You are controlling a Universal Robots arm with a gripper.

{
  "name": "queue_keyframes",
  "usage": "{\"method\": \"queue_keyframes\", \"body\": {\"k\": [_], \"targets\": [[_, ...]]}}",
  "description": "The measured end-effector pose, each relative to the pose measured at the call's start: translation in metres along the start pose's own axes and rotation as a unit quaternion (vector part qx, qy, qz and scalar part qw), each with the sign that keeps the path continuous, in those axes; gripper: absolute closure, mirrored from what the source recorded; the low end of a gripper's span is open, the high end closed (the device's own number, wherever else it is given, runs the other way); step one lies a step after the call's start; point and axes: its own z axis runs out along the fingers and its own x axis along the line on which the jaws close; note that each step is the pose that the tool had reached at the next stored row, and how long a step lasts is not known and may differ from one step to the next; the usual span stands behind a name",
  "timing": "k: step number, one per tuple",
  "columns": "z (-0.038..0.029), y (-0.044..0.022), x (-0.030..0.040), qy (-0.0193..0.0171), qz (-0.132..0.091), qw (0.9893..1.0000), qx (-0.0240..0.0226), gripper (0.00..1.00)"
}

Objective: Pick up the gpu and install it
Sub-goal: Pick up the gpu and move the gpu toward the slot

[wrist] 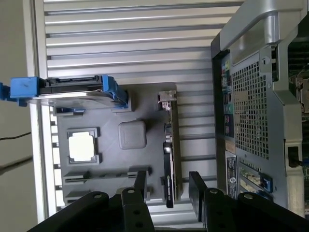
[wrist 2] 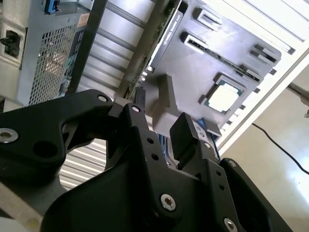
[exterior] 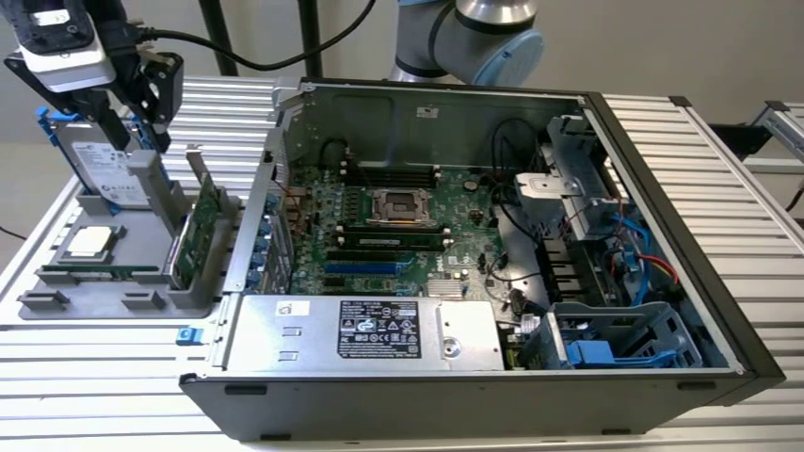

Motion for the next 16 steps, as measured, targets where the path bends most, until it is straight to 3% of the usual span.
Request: {"method": "queue_keyframes", "body": {"k": [16], "targets": [[0.0055,-0.0003,0.0001,0.0000,0.000,1.0000,0.0000,0.00]]}}
